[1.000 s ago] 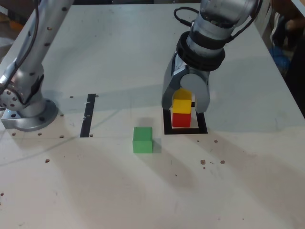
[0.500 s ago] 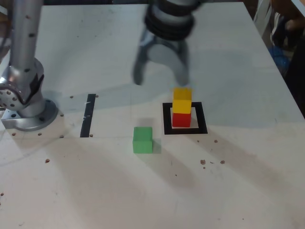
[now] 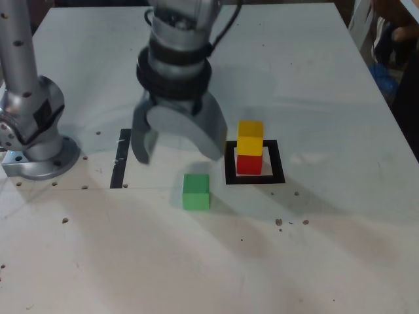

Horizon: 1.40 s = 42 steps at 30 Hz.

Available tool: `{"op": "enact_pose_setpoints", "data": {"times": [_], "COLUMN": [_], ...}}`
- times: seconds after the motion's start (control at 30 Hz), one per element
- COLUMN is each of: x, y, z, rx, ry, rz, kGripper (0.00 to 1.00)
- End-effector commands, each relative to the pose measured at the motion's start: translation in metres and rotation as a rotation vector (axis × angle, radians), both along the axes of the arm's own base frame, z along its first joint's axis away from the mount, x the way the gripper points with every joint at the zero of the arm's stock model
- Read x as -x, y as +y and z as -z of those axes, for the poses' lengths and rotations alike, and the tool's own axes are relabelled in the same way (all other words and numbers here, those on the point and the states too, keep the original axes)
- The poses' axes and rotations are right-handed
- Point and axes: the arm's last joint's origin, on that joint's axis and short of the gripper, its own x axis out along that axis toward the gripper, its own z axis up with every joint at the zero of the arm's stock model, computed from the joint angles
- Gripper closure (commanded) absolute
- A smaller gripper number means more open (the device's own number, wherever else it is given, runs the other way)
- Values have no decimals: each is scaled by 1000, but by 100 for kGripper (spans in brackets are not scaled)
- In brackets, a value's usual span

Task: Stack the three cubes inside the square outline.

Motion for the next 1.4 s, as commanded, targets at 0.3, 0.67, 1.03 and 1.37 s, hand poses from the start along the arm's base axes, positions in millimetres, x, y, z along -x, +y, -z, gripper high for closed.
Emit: {"op": "enact_pose_setpoints", "data": {"times": [0.3,0.67,1.03,1.37], "x": [-20,-28,-30,-33], "y": [-24,-18,-10,-11], "z": [42,66,75,74], "rx": [-34,-56,-81,-76], "ry": [81,87,129,108], "rz": [-33,-45,-63,-60], "kGripper": [0,6,53,66]}}
